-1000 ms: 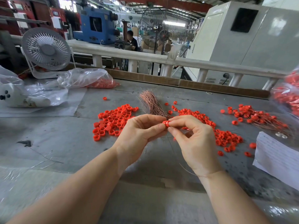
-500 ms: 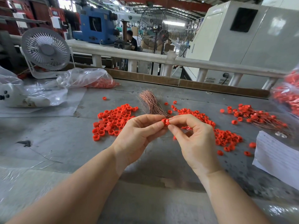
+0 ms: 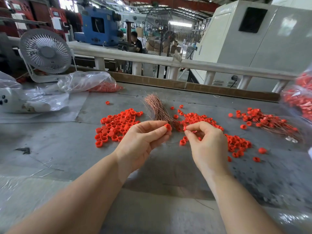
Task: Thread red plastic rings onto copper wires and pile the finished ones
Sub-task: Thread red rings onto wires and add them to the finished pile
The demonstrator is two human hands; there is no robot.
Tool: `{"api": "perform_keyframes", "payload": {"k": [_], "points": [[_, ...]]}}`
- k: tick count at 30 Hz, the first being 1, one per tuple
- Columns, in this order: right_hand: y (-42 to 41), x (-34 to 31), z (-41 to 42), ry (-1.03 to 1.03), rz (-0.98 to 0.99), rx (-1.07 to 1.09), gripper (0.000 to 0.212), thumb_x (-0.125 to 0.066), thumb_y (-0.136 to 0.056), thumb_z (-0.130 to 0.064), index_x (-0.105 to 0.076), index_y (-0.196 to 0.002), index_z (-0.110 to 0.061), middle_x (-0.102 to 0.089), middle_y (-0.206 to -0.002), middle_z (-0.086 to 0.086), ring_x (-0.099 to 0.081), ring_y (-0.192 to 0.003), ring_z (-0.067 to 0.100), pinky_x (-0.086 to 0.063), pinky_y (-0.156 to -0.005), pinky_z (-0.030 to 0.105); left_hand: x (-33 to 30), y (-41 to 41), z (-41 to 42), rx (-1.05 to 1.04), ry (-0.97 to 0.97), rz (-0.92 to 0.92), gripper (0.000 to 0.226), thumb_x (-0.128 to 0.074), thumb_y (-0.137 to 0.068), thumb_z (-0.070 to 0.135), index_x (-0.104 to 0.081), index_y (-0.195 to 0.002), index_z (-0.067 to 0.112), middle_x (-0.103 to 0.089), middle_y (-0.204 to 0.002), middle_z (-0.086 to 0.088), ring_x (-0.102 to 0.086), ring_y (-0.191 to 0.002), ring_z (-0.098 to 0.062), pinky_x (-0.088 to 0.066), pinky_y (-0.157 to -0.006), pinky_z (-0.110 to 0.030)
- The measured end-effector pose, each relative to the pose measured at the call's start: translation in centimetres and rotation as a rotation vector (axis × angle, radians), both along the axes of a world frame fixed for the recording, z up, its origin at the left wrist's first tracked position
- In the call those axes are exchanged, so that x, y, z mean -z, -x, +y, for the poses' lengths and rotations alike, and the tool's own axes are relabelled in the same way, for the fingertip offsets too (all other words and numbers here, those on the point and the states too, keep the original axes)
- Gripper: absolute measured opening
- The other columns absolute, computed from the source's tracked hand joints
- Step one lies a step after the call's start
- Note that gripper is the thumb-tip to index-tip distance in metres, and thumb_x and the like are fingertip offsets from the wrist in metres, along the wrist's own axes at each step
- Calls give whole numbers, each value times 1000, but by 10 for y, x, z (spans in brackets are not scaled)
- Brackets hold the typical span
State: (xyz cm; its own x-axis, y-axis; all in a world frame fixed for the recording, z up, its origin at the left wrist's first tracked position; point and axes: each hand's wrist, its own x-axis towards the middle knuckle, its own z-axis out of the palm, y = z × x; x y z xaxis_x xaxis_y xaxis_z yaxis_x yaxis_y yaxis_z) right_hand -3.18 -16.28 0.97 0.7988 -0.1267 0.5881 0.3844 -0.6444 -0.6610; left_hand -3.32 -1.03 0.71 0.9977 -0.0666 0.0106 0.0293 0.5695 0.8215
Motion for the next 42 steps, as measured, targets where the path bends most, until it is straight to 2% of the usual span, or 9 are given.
{"api": "perform_keyframes", "payload": {"k": [4, 8, 10, 13, 18, 28, 33, 39, 42], "points": [[-4, 3, -5, 254, 248, 214, 9, -63, -84, -15, -68, -81, -22, -68, -86, -1, -60, -86, 24, -40, -63, 28, 1, 0, 0, -2, -14, 28, 18, -65, -61, 1, -69, -79, 1, -72, -75, -11, -70, -71, -15, -55, -61, -18], [-5, 7, -7, 391, 361, 206, 17, -62, -84, -11, -71, -90, -25, -68, -100, -1, -59, -96, 21, -42, -71, 27, 0, 1, -1, 4, -26, 57, 12, -62, -69, -4, -68, -79, 1, -72, -74, -11, -70, -70, -15, -55, -59, -17], [-4, 7, -6, 375, 312, 161, 14, -65, -84, -15, -71, -93, -24, -66, -102, -3, -57, -100, 20, -42, -75, 28, 0, 1, -1, 1, -31, 60, 12, -60, -74, -6, -67, -80, 1, -71, -73, -11, -70, -69, -15, -54, -58, -17], [-1, 5, -2, 345, 231, 107, 4, -69, -81, -26, -68, -79, -23, -62, -86, -5, -55, -85, 18, -34, -65, 25, 0, 1, 0, -1, -34, 58, 12, -60, -75, -6, -67, -81, 0, -71, -73, -10, -70, -68, -14, -54, -58, -17], [0, 3, -2, 276, 260, 76, 20, -68, -81, -31, -62, -67, -19, -55, -64, -9, -52, -68, 17, -32, -58, 25, 1, 0, 0, -6, -45, 57, 11, -60, -76, -6, -67, -83, 0, -71, -75, -11, -70, -70, -14, -55, -61, -18], [-3, 6, -1, 208, 336, -11, 25, -54, -92, -28, -64, -74, -14, -67, -73, 2, -59, -75, 24, -47, -67, 36, 2, 1, 1, -9, -161, 43, 20, -68, -60, 11, -69, -80, 8, -71, -74, -6, -67, -63, -10, -54, -53, -21], [-2, 6, 0, 167, 340, -14, 25, -64, -84, -33, -58, -63, -20, -57, -57, -8, -55, -64, 18, -38, -56, 27, 2, 1, 2, -1, -175, 37, 18, -69, -59, 13, -70, -77, 11, -71, -76, -6, -66, -62, -10, -54, -51, -21], [-1, 5, 0, 213, 364, -39, 13, -71, -78, -25, -62, -68, -26, -65, -68, -10, -61, -72, 15, -50, -65, 30, 3, 0, 2, 0, -185, 29, 17, -70, -59, 13, -72, -76, 12, -71, -78, -7, -66, -63, -10, -53, -50, -20], [-1, 6, 0, 195, 359, -79, 18, -72, -78, -16, -62, -69, -28, -65, -69, -11, -62, -73, 14, -53, -70, 33, 3, 0, 2, -10, -186, 25, 25, -70, -62, 12, -70, -86, 10, -71, -80, -8, -66, -65, -11, -52, -50, -19]]}}
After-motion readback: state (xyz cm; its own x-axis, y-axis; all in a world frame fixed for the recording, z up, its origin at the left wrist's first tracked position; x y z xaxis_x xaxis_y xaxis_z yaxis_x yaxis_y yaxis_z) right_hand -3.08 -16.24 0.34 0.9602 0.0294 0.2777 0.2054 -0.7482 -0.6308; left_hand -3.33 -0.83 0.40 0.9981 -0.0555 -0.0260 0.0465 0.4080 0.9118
